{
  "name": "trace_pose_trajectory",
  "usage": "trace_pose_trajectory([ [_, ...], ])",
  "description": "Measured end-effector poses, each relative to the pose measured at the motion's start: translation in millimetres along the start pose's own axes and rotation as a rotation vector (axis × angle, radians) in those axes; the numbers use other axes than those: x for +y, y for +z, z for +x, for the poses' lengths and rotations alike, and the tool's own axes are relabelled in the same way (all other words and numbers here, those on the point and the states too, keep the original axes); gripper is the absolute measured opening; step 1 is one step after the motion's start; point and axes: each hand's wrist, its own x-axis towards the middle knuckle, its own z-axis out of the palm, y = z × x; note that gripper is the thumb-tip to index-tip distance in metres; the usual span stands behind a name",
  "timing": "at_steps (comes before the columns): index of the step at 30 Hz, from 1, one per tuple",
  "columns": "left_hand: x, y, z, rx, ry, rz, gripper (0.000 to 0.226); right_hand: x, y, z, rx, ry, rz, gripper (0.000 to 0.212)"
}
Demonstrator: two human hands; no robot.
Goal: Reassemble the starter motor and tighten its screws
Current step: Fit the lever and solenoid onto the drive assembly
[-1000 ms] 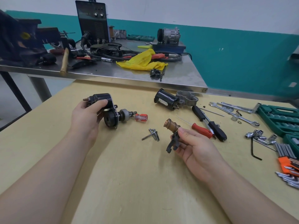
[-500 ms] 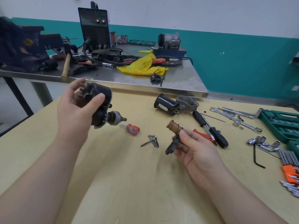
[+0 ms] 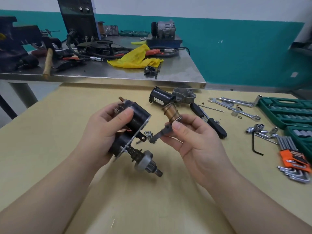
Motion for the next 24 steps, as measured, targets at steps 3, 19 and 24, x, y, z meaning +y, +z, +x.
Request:
trace_pose_trajectory([
  [3,-4.7,5.0,-1.3,-0.013,-0.012,-0.001,0.044,4.4,1.4,-2.5,-0.002,0.003,-0.062,0.043],
  [19,-2.3,5.8,-3.6,-0.028,-0.068,-0.158,0.038,18.0,2.7,-13.9,-0.087,-0.1,-0.498,0.052],
  [24,-7.1,10.6,-5.8,-0.057,-0.071,-0.166,0.046,24.1,9.3,-19.9,-0.046,-0.207,-0.564,0.029],
])
